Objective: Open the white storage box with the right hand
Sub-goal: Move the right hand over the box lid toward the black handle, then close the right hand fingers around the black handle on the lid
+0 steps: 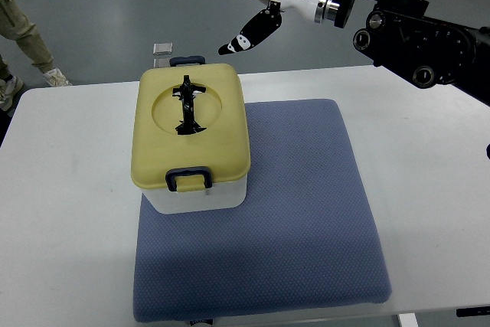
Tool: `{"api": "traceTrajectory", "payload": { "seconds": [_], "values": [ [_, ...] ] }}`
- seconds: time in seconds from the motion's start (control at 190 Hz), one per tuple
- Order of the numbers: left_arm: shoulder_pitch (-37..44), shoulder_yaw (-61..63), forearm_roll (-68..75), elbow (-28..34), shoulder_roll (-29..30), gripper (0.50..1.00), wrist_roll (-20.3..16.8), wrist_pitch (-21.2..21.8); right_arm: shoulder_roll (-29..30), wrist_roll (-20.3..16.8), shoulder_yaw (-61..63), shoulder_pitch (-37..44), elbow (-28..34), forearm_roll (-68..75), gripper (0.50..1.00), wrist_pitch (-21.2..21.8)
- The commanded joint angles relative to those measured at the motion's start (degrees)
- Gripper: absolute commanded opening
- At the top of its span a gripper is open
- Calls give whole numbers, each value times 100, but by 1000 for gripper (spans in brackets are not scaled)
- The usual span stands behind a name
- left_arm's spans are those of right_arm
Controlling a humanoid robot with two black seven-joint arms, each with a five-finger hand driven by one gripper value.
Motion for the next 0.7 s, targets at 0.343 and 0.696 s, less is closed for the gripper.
{"api": "traceTrajectory", "payload": {
  "seconds": [0.343, 0.696],
  "values": [
    [0, -9, 0, -3, 0, 1000, 0, 0, 311, 23, -421, -32, 135, -659, 921, 159],
    [0, 0, 0, -3, 0, 1000, 0, 0, 469, 23, -658, -5, 56, -905, 921, 97]
  ]
}}
